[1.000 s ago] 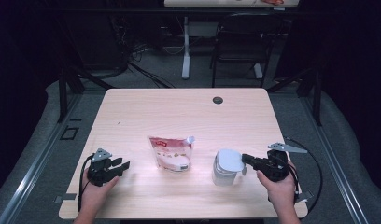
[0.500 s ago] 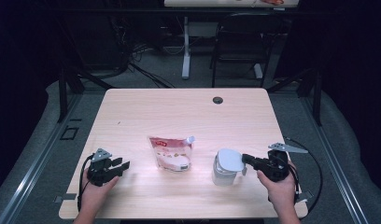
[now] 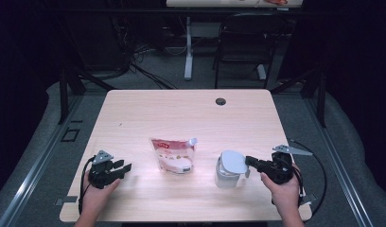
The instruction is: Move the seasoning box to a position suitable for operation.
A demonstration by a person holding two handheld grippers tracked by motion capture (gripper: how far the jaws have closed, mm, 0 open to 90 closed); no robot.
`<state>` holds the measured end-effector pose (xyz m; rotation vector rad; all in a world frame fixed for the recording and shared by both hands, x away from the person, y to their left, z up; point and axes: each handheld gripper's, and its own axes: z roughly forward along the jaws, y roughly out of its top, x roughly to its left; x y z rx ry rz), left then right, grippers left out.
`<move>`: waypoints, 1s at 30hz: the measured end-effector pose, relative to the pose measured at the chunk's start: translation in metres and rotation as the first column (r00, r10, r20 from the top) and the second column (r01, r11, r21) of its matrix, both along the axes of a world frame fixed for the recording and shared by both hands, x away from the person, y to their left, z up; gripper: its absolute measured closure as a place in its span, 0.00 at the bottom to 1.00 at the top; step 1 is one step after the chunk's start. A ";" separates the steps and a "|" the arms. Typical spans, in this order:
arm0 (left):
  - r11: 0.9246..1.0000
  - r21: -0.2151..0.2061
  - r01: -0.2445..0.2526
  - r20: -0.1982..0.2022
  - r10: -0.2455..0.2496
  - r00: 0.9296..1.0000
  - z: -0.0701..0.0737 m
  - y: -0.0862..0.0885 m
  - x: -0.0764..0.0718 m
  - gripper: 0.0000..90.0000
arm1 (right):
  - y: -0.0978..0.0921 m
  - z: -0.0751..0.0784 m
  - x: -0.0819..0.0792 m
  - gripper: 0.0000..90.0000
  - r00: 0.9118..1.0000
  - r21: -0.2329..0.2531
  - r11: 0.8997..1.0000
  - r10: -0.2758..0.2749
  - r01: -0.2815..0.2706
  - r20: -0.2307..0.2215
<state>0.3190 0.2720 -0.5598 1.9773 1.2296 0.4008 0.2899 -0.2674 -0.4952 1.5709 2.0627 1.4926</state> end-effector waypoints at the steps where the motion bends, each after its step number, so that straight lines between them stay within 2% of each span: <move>1: 1.000 0.000 -0.001 0.000 0.001 1.000 0.000 0.000 0.000 0.64 | 0.000 0.000 0.000 1.00 1.000 0.000 1.000 0.000 0.000 -0.001; 11: 1.000 -0.001 0.000 -0.001 0.000 1.000 0.000 0.000 0.000 0.64 | -0.003 -0.003 0.000 1.00 1.000 -0.014 1.000 -0.017 0.016 -0.020; 15: 1.000 -0.002 -0.001 -0.003 0.001 1.000 0.001 0.000 0.000 0.64 | -0.007 -0.010 0.003 1.00 0.998 0.038 0.999 -0.021 0.023 -0.060; 17: 1.000 -0.001 -0.001 -0.005 0.001 1.000 0.001 0.000 0.000 0.64 | -0.007 -0.011 0.003 1.00 0.997 0.035 0.999 -0.021 0.023 -0.070; 30: 1.000 -0.004 -0.002 -0.003 0.002 1.000 0.001 0.000 0.000 0.64 | -0.006 -0.015 0.005 1.00 0.997 0.026 0.999 -0.024 0.026 -0.080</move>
